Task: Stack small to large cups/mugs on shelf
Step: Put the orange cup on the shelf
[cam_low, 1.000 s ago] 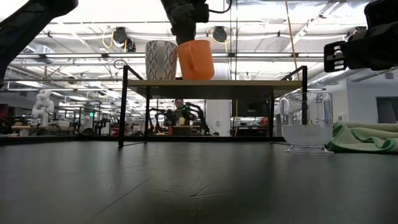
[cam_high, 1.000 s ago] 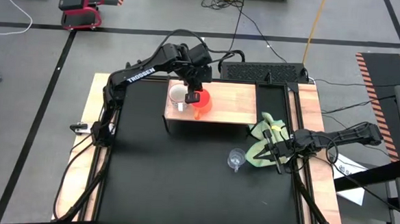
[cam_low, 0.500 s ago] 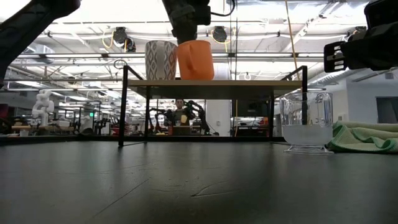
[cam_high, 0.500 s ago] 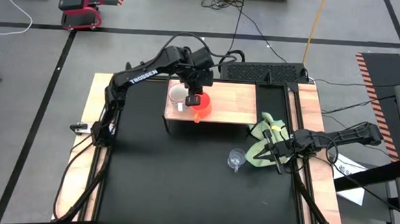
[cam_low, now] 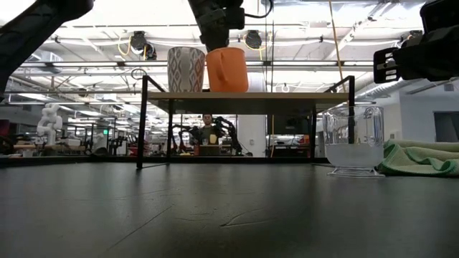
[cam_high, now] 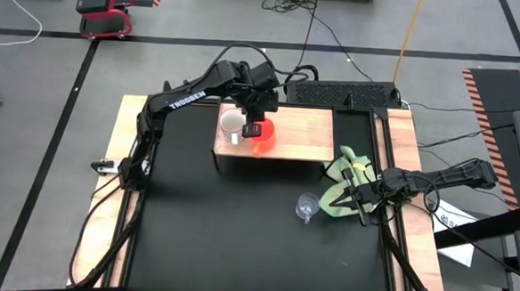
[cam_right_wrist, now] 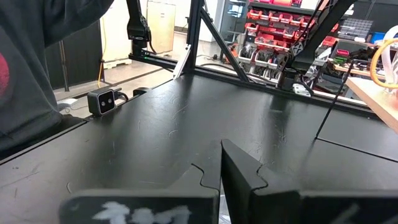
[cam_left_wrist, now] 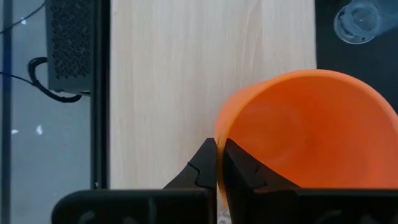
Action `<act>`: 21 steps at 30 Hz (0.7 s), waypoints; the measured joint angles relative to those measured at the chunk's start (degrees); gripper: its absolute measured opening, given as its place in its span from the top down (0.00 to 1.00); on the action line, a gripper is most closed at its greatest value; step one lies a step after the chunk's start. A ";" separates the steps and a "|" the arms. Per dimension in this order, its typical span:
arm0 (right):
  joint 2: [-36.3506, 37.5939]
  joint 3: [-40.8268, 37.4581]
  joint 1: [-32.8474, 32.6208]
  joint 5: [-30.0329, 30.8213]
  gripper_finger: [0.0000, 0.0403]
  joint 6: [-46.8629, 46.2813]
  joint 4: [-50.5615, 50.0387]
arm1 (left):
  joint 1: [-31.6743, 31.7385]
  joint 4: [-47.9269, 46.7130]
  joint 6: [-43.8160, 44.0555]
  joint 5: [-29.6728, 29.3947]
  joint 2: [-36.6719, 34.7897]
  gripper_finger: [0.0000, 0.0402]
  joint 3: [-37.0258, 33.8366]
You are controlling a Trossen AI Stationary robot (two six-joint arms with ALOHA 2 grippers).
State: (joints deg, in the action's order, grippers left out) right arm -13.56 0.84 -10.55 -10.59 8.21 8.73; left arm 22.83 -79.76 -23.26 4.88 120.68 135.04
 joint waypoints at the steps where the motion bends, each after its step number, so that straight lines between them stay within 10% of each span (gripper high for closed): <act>1: 0.00 0.00 0.00 0.00 1.00 0.00 0.00 | -0.02 0.03 0.02 -0.39 0.00 0.98 0.00; 21: 0.00 0.00 0.00 0.00 1.00 -0.02 -0.46 | -0.62 0.96 0.91 -0.89 0.24 0.89 -0.15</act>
State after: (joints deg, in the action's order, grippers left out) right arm -13.56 0.84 -10.55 -10.59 8.19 8.27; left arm 22.21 -78.80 -22.35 3.99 120.92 134.89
